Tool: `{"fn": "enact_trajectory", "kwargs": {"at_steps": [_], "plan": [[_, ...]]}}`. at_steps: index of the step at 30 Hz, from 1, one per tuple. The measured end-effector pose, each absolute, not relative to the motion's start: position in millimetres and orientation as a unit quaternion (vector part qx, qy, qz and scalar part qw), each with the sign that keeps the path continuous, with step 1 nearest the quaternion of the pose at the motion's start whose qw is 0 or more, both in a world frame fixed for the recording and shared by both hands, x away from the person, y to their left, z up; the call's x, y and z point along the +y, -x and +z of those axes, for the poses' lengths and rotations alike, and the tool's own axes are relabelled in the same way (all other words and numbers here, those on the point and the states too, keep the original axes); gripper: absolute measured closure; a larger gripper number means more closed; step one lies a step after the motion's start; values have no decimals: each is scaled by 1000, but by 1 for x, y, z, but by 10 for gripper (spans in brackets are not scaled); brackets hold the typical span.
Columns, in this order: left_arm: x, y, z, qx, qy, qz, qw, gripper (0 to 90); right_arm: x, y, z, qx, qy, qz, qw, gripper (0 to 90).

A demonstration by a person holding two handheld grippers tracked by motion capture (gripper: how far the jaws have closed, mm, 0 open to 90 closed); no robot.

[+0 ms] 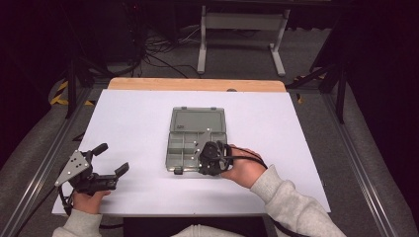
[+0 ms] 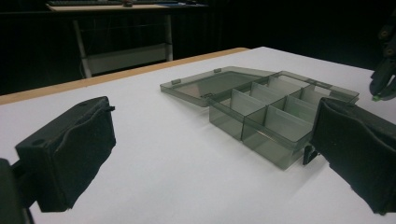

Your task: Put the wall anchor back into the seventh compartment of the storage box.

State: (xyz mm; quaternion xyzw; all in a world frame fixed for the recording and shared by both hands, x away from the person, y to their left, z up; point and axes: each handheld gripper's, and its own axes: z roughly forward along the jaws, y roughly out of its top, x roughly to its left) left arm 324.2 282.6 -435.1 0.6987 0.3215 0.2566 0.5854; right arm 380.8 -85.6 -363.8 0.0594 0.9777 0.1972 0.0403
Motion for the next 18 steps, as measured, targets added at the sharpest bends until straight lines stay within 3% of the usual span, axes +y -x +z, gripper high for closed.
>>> {"fn": "enact_trajectory", "kwargs": {"at_steps": [18], "plan": [[283, -325, -435, 323, -699, 254, 585, 6, -86, -415, -357, 969, -91, 220, 61, 839]]}}
